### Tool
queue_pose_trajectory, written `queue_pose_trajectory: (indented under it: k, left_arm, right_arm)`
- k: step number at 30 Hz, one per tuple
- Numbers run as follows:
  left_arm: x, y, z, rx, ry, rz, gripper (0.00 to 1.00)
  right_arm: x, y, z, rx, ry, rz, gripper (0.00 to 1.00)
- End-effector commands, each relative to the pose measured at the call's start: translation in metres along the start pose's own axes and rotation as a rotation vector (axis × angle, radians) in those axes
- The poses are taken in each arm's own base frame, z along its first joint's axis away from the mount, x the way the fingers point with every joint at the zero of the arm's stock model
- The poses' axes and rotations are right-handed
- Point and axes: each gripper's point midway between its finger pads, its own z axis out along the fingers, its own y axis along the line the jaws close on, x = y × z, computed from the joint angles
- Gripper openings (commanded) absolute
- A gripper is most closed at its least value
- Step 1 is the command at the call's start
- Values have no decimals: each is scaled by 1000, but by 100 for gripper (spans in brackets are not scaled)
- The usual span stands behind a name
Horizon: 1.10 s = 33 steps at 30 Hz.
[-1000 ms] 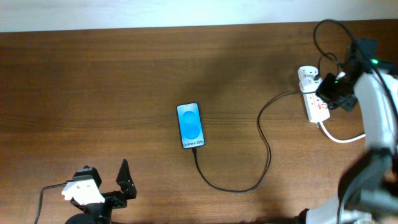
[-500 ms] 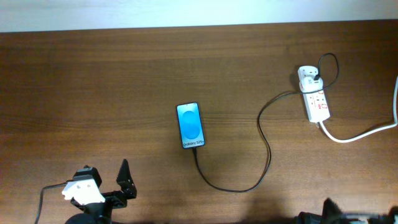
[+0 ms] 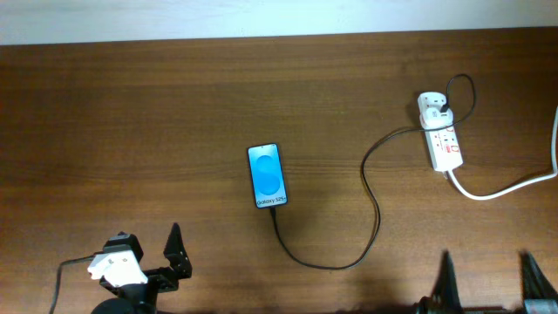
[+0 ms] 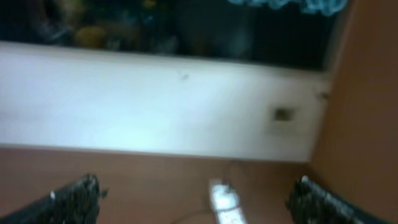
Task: Plug charger to phone and switch on socket
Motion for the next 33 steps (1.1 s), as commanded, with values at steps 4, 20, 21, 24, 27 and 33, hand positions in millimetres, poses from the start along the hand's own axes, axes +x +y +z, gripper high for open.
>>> queue_pose_trajectory:
  k: [4, 20, 21, 24, 27, 33]
  left_arm:
    - [-1, 2, -1, -10, -10, 2, 99]
    - [-1, 2, -1, -10, -10, 2, 99]
    - [-1, 2, -1, -10, -10, 2, 99]
    - [-1, 2, -1, -10, -10, 2, 99]
    - [-1, 2, -1, -10, -10, 2, 99]
    - [-1, 2, -1, -10, -10, 2, 99]
  right_arm:
    - [81, 29, 80, -271, 6, 17, 98]
    - [224, 20, 131, -135, 123, 60, 99]
    - [233, 20, 130, -136, 160, 62, 98]
    - [234, 19, 130, -126, 162, 61, 98]
    - [234, 19, 130, -126, 161, 61, 98]
    - [234, 19, 130, -125, 163, 61, 98]
